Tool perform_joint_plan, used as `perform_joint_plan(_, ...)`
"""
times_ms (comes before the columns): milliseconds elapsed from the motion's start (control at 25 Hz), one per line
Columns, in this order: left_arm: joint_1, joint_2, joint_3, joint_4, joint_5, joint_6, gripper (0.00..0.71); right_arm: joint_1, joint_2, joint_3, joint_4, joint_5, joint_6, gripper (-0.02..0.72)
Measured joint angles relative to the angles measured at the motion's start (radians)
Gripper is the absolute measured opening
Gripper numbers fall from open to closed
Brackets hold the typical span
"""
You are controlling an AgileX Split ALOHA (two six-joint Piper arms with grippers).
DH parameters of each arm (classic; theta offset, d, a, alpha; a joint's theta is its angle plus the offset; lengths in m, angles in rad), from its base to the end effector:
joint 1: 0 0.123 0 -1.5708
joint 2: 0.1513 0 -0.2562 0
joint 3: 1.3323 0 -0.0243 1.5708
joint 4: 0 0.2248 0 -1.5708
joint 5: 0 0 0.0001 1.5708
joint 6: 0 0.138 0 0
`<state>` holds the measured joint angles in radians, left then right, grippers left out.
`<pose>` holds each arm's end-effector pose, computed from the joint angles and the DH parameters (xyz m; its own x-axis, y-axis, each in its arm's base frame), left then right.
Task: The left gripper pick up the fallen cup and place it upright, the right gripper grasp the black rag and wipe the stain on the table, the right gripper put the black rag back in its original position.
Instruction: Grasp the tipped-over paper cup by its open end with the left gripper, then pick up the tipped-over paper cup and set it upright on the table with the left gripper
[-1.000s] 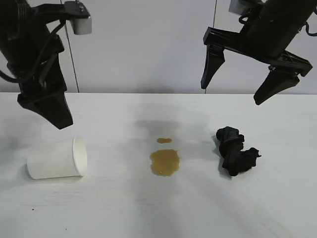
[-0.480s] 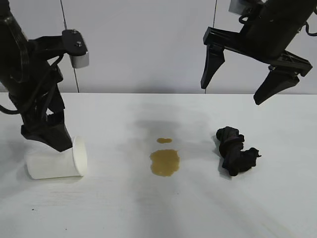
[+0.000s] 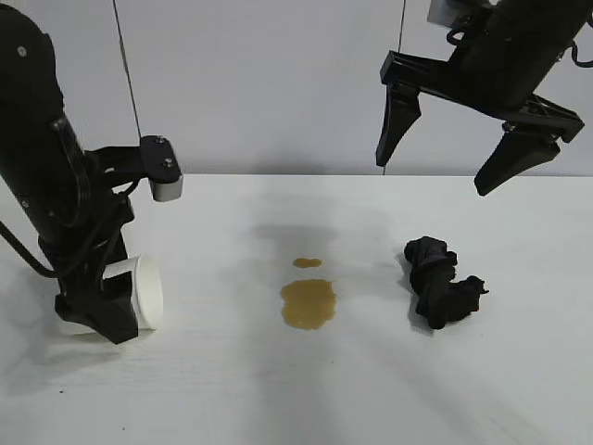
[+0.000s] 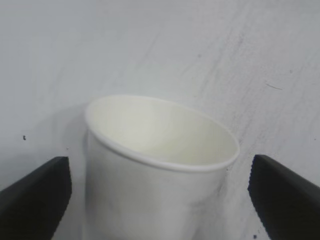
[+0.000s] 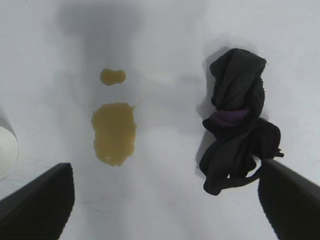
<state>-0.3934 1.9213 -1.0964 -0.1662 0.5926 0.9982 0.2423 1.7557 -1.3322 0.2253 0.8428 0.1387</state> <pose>0.3086 -0.1419 0.0811 -0.2793 0.9329 -0.2274 0.9413 0.3127 0.1267 0.3422 0.1083 0.1885 -0.9411 0.0579 -0.3332 -0.0325 0.9652 0.2594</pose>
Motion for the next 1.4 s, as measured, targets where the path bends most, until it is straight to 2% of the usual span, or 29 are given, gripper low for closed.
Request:
perform_joint_plan(40,0.000,0.000,0.000,0.000,-0.005,0.000,0.680,0.000,0.000,0.000,0.000,0.000,-0.001,0.694)
perform_joint_plan(200,0.000,0.000,0.000,0.000,-0.021,0.000,0.554,0.000,0.000,0.000,0.000,0.000,-0.002,0.694)
perform_joint_plan(320,0.000,0.000,0.000,0.001,-0.025,0.018,0.504,0.000,0.000,0.000,0.000,-0.001,-0.002,0.694)
perform_joint_plan(560,0.000,-0.003,0.000,-0.018,-0.040,0.050,0.483,0.000,0.000,0.000,0.000,-0.001,-0.003,0.694)
perform_joint_plan(720,0.000,-0.047,0.000,-0.130,-0.052,0.180,0.482,0.000,0.000,0.000,0.000,-0.001,-0.005,0.694)
perform_joint_plan(840,0.019,-0.101,0.000,-0.347,-0.050,0.382,0.480,0.000,0.000,0.000,0.000,-0.001,-0.005,0.694)
perform_joint_plan(960,0.075,-0.136,0.003,-0.658,-0.017,0.627,0.479,0.000,0.000,0.000,0.000,-0.001,-0.005,0.694)
perform_joint_plan(1080,0.161,-0.141,0.035,-0.959,0.072,0.885,0.478,0.000,0.000,0.000,0.000,-0.001,-0.005,0.694)
perform_joint_plan(1240,0.303,-0.141,0.134,-1.320,0.273,1.259,0.478,0.000,0.000,0.000,0.000,-0.001,-0.005,0.694)
perform_joint_plan(1320,0.375,-0.131,0.193,-1.454,0.383,1.404,0.478,0.000,0.000,0.000,0.000,-0.001,-0.005,0.694)
perform_joint_plan(1400,0.431,-0.095,0.238,-1.503,0.460,1.517,0.478,0.000,0.000,0.000,0.000,-0.001,-0.005,0.694)
